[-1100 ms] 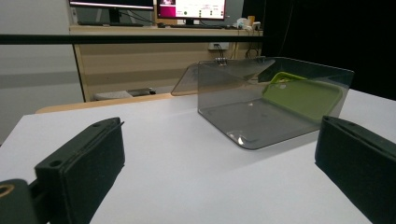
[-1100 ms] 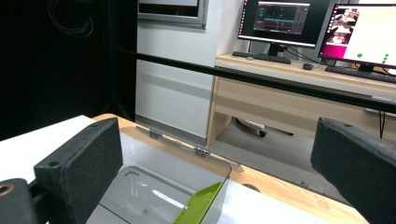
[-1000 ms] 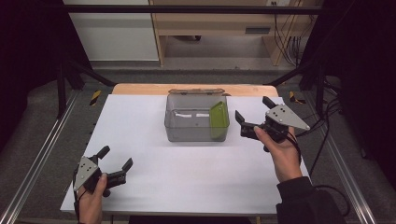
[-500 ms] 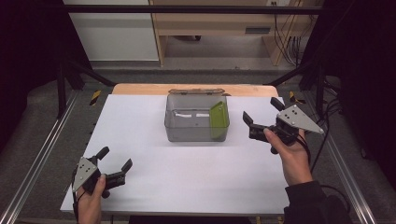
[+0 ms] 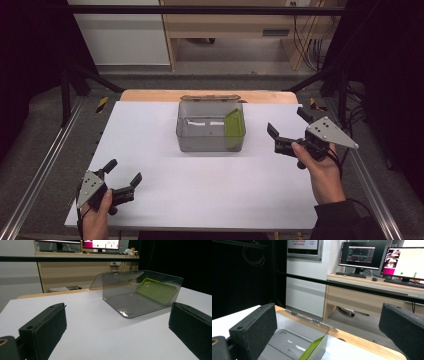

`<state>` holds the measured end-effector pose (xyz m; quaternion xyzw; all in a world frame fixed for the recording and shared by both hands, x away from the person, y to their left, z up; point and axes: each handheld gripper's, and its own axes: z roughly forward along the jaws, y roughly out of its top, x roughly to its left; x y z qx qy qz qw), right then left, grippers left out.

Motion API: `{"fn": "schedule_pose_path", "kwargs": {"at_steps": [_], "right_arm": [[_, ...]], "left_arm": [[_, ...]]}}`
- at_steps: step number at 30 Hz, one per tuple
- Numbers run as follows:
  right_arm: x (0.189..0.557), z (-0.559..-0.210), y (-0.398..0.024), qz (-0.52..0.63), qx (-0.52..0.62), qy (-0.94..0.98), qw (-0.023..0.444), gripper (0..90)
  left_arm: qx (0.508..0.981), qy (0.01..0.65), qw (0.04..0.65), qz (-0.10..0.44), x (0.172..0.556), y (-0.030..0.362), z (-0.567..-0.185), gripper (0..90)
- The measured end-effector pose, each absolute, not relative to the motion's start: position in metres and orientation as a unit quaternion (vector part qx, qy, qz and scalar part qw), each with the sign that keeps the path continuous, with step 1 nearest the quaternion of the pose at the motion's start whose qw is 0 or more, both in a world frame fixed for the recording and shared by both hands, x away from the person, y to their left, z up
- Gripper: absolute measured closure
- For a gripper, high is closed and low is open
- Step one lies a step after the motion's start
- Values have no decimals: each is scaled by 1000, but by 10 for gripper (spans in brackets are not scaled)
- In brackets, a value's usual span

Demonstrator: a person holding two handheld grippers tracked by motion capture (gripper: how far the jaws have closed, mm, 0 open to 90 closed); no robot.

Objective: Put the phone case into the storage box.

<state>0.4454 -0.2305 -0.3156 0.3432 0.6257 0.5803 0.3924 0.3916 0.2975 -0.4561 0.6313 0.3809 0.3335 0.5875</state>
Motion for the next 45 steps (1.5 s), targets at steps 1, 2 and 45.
{"fn": "schedule_pose_path", "kwargs": {"at_steps": [1, 2, 45], "right_arm": [[445, -316, -231, 581, 343, 625, 392, 18], [444, -316, -232, 581, 343, 624, 393, 18], [397, -348, -293, 581, 369, 602, 405, 20]], "left_arm": [[632, 381, 587, 333, 392, 298, -456, 14], [631, 381, 588, 334, 392, 298, -456, 14], [623, 394, 584, 340, 388, 307, -457, 14]]}}
